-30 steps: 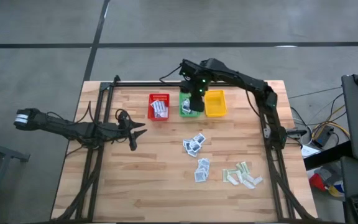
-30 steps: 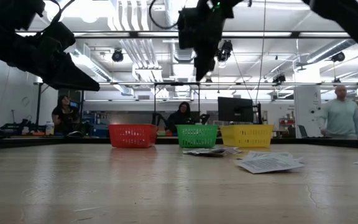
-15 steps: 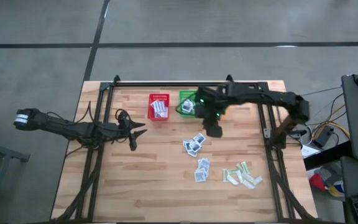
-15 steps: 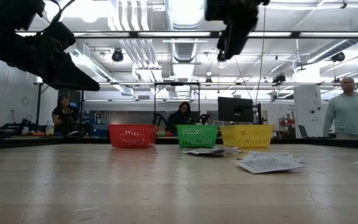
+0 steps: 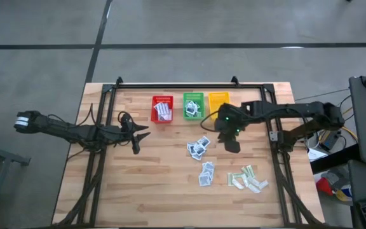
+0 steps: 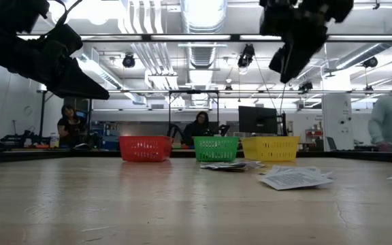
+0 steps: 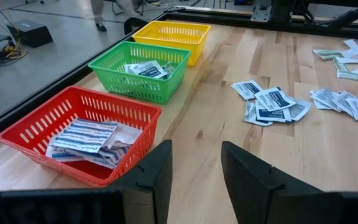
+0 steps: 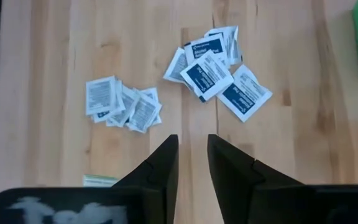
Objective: Pick & Place First Aid Supplies
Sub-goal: Put the alcohol pad into the green basket
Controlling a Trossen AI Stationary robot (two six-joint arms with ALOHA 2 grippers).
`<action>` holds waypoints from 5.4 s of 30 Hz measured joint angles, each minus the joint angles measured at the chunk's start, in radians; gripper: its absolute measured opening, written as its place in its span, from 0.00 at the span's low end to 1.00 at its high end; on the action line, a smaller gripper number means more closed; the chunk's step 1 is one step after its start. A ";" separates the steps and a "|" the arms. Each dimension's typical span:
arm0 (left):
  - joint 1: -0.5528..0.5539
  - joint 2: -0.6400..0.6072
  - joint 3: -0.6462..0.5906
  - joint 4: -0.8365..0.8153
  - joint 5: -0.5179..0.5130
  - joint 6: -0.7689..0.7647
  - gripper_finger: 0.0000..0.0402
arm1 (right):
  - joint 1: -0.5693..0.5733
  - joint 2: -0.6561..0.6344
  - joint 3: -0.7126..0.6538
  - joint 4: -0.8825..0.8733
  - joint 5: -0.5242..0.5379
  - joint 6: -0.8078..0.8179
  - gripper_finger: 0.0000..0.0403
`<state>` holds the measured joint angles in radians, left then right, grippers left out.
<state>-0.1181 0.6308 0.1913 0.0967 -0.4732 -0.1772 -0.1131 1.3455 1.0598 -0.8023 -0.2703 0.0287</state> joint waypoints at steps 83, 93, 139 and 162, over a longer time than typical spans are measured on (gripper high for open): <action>0.000 0.000 0.000 0.001 0.000 0.006 0.33 | -0.075 0.593 0.205 -0.025 0.221 -0.364 0.02; 0.000 0.000 0.000 0.001 0.000 0.006 0.33 | -0.075 0.517 0.208 -0.059 0.218 -0.342 0.02; 0.000 0.000 0.000 0.001 -0.001 0.029 0.33 | -0.084 0.082 0.210 0.348 -0.524 -0.134 0.02; 0.000 0.000 0.000 0.001 -0.005 0.029 0.33 | -0.084 0.083 0.210 0.335 -0.158 -0.031 0.02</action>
<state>-0.1181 0.6308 0.1913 0.0978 -0.4782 -0.1486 -0.1967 1.4284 1.2694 -0.4671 -0.4287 -0.0025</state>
